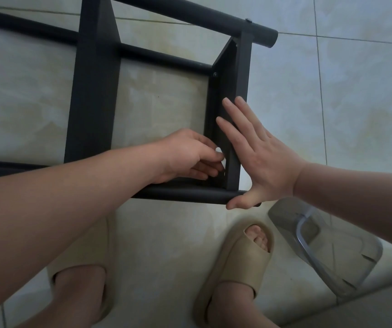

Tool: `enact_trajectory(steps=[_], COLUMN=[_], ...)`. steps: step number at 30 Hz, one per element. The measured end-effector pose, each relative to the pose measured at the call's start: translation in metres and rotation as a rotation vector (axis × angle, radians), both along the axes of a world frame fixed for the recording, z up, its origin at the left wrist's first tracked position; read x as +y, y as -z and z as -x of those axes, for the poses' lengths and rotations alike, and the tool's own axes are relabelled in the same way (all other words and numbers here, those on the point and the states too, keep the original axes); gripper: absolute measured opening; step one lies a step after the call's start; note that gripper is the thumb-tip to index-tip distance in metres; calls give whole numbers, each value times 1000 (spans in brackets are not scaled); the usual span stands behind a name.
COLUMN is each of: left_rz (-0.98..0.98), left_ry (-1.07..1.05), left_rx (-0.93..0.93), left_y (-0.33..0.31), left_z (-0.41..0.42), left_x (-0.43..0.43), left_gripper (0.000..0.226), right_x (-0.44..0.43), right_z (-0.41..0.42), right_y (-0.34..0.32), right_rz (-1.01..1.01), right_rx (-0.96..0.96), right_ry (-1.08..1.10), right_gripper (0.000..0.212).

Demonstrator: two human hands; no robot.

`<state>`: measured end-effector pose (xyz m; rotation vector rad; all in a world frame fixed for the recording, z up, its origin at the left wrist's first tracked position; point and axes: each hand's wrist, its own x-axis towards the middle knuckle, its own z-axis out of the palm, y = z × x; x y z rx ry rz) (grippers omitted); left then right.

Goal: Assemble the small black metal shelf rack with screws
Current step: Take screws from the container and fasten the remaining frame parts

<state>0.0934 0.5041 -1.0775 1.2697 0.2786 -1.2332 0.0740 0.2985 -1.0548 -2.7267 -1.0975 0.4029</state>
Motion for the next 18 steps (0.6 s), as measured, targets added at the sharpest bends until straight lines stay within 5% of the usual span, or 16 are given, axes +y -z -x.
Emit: enact_trajectory(steps=[18], left_rz=[8], left_ry=[34], left_rx=[-60], left_y=[-7], left_z=[-1], left_x=[0], left_gripper=[15], right_x=[1], right_z=[0], right_y=[-2], right_rz=[7], right_rx=[11], right_ry=[11], right_gripper=[137])
